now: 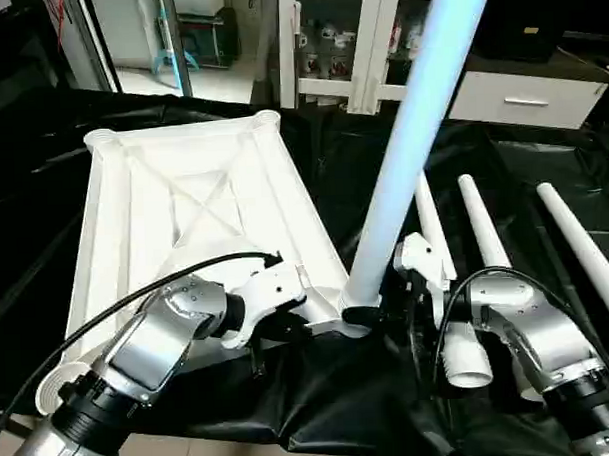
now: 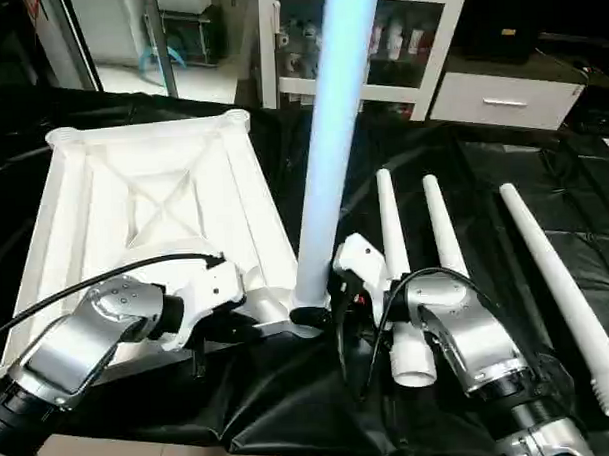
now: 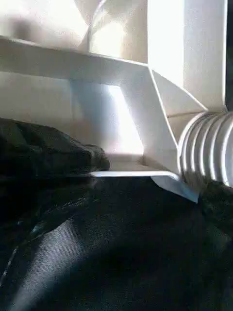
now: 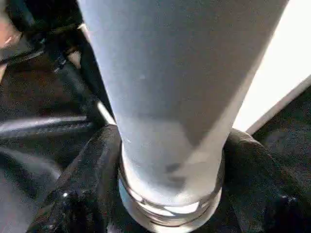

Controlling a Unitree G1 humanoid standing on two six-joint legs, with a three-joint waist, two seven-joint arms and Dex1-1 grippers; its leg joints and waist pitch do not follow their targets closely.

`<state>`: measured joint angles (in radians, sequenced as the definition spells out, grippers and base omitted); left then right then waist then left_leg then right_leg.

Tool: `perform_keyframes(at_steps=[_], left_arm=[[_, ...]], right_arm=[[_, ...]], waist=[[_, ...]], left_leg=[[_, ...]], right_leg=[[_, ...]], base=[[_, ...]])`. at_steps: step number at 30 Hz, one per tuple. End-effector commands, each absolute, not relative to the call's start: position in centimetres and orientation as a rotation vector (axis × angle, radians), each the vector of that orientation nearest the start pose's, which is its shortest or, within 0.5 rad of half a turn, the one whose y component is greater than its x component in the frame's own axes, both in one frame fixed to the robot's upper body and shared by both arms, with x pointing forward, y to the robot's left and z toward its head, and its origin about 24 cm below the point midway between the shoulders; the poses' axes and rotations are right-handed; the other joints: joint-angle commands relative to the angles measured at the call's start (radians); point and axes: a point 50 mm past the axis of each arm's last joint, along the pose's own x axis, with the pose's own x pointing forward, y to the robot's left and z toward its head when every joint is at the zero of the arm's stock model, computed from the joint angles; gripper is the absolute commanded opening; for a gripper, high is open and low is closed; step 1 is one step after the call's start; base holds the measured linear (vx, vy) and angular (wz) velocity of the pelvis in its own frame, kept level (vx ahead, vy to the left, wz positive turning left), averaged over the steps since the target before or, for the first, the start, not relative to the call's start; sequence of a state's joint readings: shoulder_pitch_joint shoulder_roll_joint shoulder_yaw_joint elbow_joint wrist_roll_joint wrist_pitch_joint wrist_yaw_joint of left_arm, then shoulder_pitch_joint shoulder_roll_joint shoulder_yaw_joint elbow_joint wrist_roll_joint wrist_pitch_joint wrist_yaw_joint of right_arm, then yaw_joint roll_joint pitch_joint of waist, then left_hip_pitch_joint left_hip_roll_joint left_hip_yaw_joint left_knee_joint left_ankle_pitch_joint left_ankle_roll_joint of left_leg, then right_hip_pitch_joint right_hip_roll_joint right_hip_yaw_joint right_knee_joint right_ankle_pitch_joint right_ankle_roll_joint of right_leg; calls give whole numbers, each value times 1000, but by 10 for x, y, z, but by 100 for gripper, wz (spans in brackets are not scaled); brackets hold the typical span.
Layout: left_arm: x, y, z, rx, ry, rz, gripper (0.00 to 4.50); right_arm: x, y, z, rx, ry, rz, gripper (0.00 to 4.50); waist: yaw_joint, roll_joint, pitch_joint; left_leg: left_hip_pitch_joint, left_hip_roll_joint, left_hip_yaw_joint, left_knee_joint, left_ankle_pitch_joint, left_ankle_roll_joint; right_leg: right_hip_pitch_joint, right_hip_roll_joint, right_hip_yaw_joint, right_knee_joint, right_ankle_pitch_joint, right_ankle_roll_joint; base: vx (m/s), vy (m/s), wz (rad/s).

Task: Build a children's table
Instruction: Rotate leg to tighten

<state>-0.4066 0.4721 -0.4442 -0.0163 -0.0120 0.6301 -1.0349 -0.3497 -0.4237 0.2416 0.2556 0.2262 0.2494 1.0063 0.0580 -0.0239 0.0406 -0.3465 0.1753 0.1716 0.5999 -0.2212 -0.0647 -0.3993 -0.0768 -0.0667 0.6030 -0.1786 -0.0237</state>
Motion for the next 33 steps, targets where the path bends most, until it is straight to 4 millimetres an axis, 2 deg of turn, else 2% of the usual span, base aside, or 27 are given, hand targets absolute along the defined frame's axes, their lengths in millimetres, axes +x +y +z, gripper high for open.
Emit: perform_keyframes(at_steps=[1, 2, 3, 4, 5, 6, 9, 10, 11, 12, 13, 14, 16, 17, 18, 21, 22, 23, 24, 25, 26, 27, 28, 29, 30, 31, 33], left_arm=[[267, 101, 45, 368, 655, -1243, 0], [271, 99, 46, 349, 642, -1213, 0], [272, 98, 46, 343, 635, -1205, 0], [279, 94, 47, 313, 602, -1166, 0], [280, 93, 47, 306, 595, -1156, 0], [286, 89, 49, 283, 572, -1121, 0], [295, 87, 51, 270, 549, -1055, 0], [304, 85, 52, 248, 545, -980, 0], [310, 84, 53, 242, 547, -920, 0], [310, 84, 53, 242, 547, -920, 0], [317, 83, 53, 247, 550, -852, 0], [322, 82, 55, 248, 540, -809, 0], [327, 80, 56, 255, 527, -764, 0], [327, 80, 56, 255, 527, -764, 0], [330, 78, 56, 273, 523, -745, 0], [331, 77, 56, 285, 521, -736, 0], [331, 76, 55, 284, 521, -736, 0], [330, 76, 55, 279, 522, -739, 0], [330, 75, 54, 281, 523, -744, 0], [329, 76, 54, 286, 524, -749, 0], [328, 78, 52, 290, 528, -754, 0], [327, 78, 52, 290, 530, -756, 0], [326, 79, 51, 290, 534, -761, 0], [326, 79, 51, 290, 534, -761, 0], [326, 78, 51, 292, 537, -768, 0], [325, 78, 51, 297, 537, -776, 0], [322, 79, 52, 308, 537, -798, 0]], right_arm=[[299, -150, 40, -169, 374, 952, 270], [303, -149, 37, -158, 376, 907, 269], [304, -149, 37, -151, 376, 891, 269], [309, -146, 32, -105, 375, 801, 269], [311, -146, 31, -92, 375, 776, 269], [315, -143, 27, -57, 378, 689, 269], [322, -139, 20, -33, 389, 560, 268], [327, -132, 15, -46, 391, 465, 268], [330, -127, 13, -44, 390, 414, 268], [330, -127, 13, -44, 390, 414, 268], [334, -119, 11, -33, 391, 348, 268], [337, -113, 11, -37, 392, 305, 268], [340, -106, 11, -47, 394, 247, 268], [340, -106, 11, -47, 394, 247, 268], [343, -99, 12, -58, 393, 203, 268], [345, -90, 12, -64, 389, 182, 268], [345, -87, 13, -62, 385, 184, 268], [346, -82, 14, -47, 376, 191, 268], [347, -78, 15, -27, 366, 204, 268], [347, -75, 17, -10, 351, 228, 268], [347, -71, 20, 26, 326, 275, 268], [347, -71, 21, 37, 318, 286, 268], [347, -72, 25, 65, 300, 298, 303], [347, -72, 25, 65, 300, 298, 323], [347, -73, 28, 86, 280, 319, 337], [347, -74, 31, 83, 260, 334, 340], [346, -75, 37, 87, 230, 387, 347]], waist=[[-2, 5, -47], [-8, 3, -43], [-10, 3, -41], [-14, -2, -43], [-17, 2, -41], [-24, -5, -43], [-31, -3, -42], [-30, -4, -43], [-33, -3, -43], [-37, -2, -44], [-36, -2, -46], [-36, 2, -47], [-35, 3, -50], [-35, -6, -51], [-32, -9, -52], [-30, -5, -55], [-28, -9, -55], [-25, -7, -56], [-24, -10, -59], [-24, -1, -59], [-27, 3, -58], [-26, 0, -58], [-26, 0, -57], [-25, 5, -56], [-24, 2, -55], [-22, -3, -54], [-21, -3, -54]], left_leg=[[-2, 52, -13, -76, -141, 38], [-1, 47, -15, -78, -205, 15], [-1, 46, -17, -80, -226, 9], [-1, 48, -21, -82, -248, 3], [1, 47, -20, -81, -256, 2], [0, 46, -23, -82, -273, -2], [-2, 43, -26, -83, -274, -5], [0, 43, -27, -83, -278, -5], [-2, 43, -25, -82, -274, -8], [-1, 40, -26, -82, -276, -17], [-1, 42, -27, -82, -271, -15], [0, 44, -26, -83, -268, -14], [1, 45, -23, -83, -254, -15], [0, 45, -21, -82, -242, -10], [-5, 45, -19, -83, -213, -1], [-7, 46, -18, -81, -180, 5], [-7, 44, -15, -79, -160, 10], [-7, 45, -15, -79, -151, 14], [-8, 45, -12, -76, -113, 27], [-7, 45, -12, -75, -101, 31], [-8, 45, -10, -76, -100, 37], [-7, 45, -10, -76, -103, 39], [-7, 46, -10, -77, -106, 43], [-5, 47, -10, -77, -115, 43], [-4, 49, -10, -79, -136, 40], [-5, 49, -11, -80, -139, 39], [-6, 50, -11, -80, -136, 38]], right_leg=[[52, -69, 50, -69, -208, -230], [49, -69, 47, -81, -324, -199], [48, -69, 45, -84, -368, -184], [48, -70, 44, -88, -416, -155], [43, -70, 45, -91, -431, -150], [42, -72, 43, -98, -474, -127], [38, -71, 40, -101, -501, -108], [37, -72, 39, -104, -512, -99], [33, -73, 40, -103, -511, -102], [32, -72, 38, -105, -512, -101], [34, -72, 38, -102, -492, -100], [30, -71, 41, -100, -450, -112], [31, -68, 42, -93, -385, -128], [31, -68, 43, -91, -358, -137], [35, -70, 45, -84, -312, -151], [37, -71, 46, -75, -255, -166], [39, -70, 47, -72, -218, -173], [40, -72, 47, -68, -204, -177], [43, -71, 47, -62, -150, -191], [42, -71, 48, -58, -127, -198], [42, -68, 47, -60, -105, -208], [44, -68, 47, -59, -101, -211], [47, -69, 47, -58, -101, -217], [46, -69, 48, -60, -108, -218], [46, -70, 48, -64, -136, -217], [47, -70, 48, -65, -145, -213], [47, -71, 48, -65, -156, -210]], base=[[0, 0, 0], [0, 0, 0], [-51, 3, -4], [-51, 3, -4], [0, 0, 0], [0, 0, 0], [0, 0, 0], [0, 0, 0], [0, 0, 0], [0, 0, 0], [0, 0, 0], [0, 0, 0], [0, 0, 0], [0, 0, 0], [0, 0, 0], [0, 0, 0], [0, 0, 0], [0, 0, 0], [64, -9, 1], [0, 0, 0], [0, 0, 0], [0, 0, 0], [0, 0, 0], [0, 0, 0], [0, 0, 0], [0, 0, 0], [0, 0, 0]])
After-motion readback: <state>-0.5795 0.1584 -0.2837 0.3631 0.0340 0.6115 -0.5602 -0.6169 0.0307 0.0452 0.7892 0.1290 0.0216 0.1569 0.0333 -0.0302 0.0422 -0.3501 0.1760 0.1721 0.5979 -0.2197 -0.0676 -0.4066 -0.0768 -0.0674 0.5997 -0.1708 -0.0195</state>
